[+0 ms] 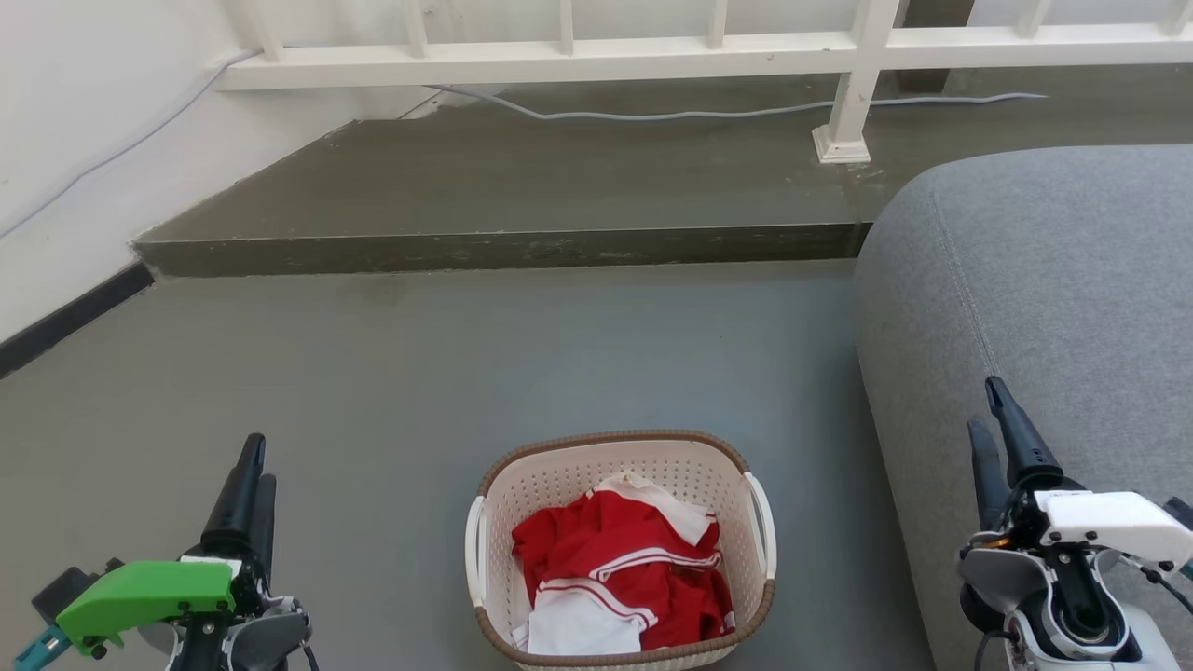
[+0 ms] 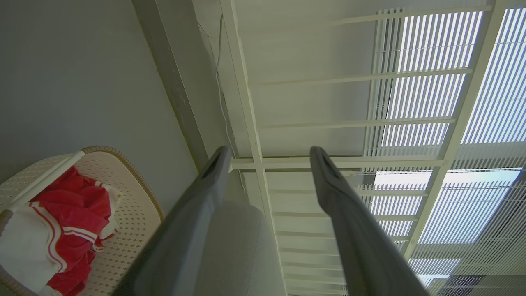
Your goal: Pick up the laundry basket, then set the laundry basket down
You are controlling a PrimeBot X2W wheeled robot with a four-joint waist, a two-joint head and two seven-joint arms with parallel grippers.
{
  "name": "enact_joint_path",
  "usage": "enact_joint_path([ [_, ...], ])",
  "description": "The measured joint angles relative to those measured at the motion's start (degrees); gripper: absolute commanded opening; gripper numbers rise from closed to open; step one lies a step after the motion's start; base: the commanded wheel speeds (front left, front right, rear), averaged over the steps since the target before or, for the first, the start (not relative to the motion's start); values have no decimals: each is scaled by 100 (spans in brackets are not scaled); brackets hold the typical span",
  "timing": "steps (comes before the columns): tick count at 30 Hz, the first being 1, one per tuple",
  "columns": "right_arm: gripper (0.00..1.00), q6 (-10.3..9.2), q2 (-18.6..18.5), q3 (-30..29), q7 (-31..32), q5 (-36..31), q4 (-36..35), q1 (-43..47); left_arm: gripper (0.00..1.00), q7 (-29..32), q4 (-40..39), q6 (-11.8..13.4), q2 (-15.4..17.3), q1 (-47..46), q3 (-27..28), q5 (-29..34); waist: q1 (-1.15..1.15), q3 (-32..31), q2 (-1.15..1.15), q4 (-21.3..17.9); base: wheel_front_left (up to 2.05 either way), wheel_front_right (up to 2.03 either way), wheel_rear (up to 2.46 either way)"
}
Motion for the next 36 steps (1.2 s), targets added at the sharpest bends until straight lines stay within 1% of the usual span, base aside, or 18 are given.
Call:
enact_joint_path([
  [9, 100, 1, -82, 260, -192, -521, -86, -9, 100, -247, -138, 0, 130, -1, -196, 434, 0, 11, 0, -6, 0, 0, 0],
  [12, 100, 1, -121, 357, -245, -767, -98, -36, 100, -349, -192, -1, 188, -1, -299, 669, 0, 13, 0, -7, 0, 0, 0],
  [16, 100, 1, -126, 375, -315, -971, -147, -59, 100, -423, -201, -1, 221, -1, -375, 833, 0, 14, 0, -9, 0, 0, 0],
  [28, 100, 1, -193, 592, -547, -2205, -261, -68, 100, -705, -218, -1, 508, -3, -694, 1879, 0, 12, 0, -15, 0, 0, 0],
  [32, 100, -4, -257, 711, -628, -2676, -274, -71, 100, -778, -196, -1, 536, -4, -745, 2242, 0, 12, 0, -9, 0, 0, 0],
  [36, 100, -120, -261, 765, -700, -3140, -311, -78, 100, -860, -191, 18, 579, -7, -833, 2650, 0, 11, 0, -2, 0, 0, 0],
])
